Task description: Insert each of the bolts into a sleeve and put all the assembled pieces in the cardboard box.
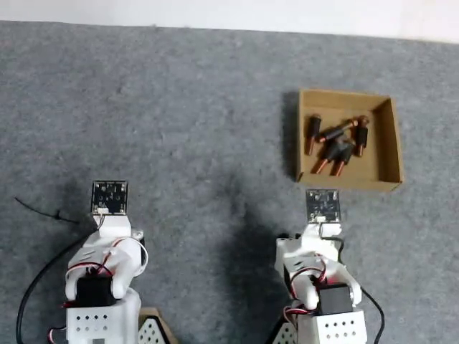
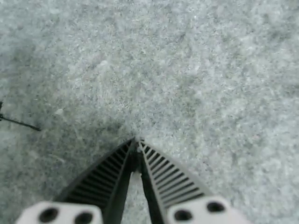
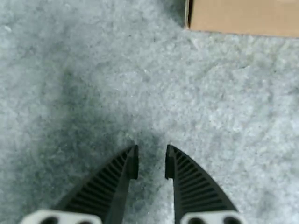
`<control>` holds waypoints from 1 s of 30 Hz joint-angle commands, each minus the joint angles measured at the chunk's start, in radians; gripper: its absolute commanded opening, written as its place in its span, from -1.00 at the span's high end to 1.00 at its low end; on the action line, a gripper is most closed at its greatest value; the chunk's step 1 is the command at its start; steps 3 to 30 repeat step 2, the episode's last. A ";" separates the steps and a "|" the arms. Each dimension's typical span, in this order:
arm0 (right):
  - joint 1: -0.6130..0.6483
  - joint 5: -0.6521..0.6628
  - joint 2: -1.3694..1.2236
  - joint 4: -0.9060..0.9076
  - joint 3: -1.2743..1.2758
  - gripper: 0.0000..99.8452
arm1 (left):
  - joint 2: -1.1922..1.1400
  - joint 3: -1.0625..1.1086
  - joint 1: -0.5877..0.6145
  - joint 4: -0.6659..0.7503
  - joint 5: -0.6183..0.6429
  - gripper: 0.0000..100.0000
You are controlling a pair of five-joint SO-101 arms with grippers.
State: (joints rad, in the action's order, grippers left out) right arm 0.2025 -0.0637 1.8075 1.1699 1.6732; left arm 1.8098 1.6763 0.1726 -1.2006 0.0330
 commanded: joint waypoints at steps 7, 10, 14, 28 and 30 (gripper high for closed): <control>-0.002 0.000 0.004 0.002 0.147 0.84 | 0.010 0.021 0.005 -0.005 -0.003 0.99; -0.002 0.000 0.004 0.002 0.147 0.84 | 0.010 0.021 0.005 -0.005 -0.003 0.99; -0.002 0.000 0.004 0.002 0.147 0.84 | 0.010 0.021 0.005 -0.005 -0.003 0.99; -0.002 0.000 0.004 0.002 0.147 0.84 | 0.010 0.021 0.005 -0.005 -0.003 0.99; -0.002 0.000 0.004 0.002 0.147 0.84 | 0.010 0.021 0.005 -0.005 -0.003 0.99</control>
